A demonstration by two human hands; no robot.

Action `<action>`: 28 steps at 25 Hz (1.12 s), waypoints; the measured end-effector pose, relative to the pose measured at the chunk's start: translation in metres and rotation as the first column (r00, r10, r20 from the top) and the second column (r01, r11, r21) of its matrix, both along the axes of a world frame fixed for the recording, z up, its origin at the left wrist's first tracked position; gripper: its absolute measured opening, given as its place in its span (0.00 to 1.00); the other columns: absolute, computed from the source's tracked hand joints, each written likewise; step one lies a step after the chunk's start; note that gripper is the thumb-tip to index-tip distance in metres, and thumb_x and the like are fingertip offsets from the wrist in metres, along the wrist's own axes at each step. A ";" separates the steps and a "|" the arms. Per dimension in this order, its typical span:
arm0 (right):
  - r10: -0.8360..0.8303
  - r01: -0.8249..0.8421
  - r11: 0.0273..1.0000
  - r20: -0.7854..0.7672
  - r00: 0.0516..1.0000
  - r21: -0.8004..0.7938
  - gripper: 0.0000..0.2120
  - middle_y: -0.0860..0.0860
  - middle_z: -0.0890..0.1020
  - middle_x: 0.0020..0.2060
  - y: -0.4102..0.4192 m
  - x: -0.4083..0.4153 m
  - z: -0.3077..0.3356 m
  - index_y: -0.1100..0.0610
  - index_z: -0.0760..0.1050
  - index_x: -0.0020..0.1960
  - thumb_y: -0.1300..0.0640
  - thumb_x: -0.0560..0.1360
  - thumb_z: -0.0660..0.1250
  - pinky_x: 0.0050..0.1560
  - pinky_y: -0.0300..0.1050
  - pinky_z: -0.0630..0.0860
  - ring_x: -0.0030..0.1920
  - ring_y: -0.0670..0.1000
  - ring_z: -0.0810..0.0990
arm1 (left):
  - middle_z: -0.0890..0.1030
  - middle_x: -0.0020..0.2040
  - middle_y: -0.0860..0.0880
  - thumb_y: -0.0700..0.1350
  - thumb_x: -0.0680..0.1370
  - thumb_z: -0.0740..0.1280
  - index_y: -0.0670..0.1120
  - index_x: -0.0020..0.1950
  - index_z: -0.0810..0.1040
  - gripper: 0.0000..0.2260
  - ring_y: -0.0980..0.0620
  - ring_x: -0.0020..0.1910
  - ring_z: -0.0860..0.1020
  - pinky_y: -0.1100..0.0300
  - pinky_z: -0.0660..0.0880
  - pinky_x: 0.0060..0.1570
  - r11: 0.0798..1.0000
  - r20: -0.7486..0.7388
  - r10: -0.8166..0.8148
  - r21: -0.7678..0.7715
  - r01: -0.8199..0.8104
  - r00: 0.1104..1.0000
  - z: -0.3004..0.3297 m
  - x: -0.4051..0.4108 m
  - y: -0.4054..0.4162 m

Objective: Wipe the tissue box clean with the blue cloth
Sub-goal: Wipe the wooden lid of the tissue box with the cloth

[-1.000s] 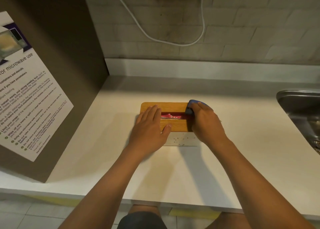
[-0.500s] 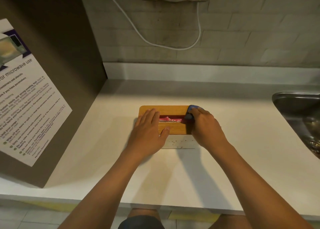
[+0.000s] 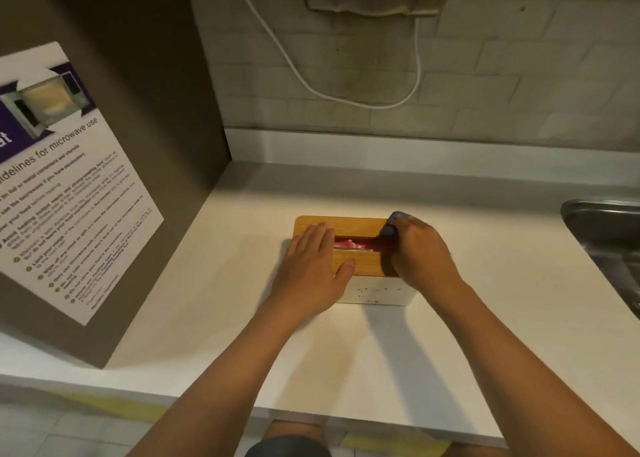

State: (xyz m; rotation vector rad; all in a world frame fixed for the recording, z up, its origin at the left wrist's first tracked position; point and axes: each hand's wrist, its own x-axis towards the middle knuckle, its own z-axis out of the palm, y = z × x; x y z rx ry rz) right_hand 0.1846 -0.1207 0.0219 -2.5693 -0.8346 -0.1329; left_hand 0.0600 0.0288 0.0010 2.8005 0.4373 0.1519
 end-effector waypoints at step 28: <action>0.232 -0.233 0.972 0.048 0.972 0.027 0.16 0.46 0.80 0.38 0.026 -0.015 0.004 0.51 0.77 0.44 0.70 0.71 0.59 0.34 0.38 0.67 0.37 0.49 0.75 | 0.53 0.84 0.53 0.65 0.82 0.57 0.52 0.84 0.49 0.35 0.51 0.82 0.43 0.46 0.49 0.78 0.976 -0.043 0.089 -0.196 -0.096 0.995 0.004 -0.029 0.051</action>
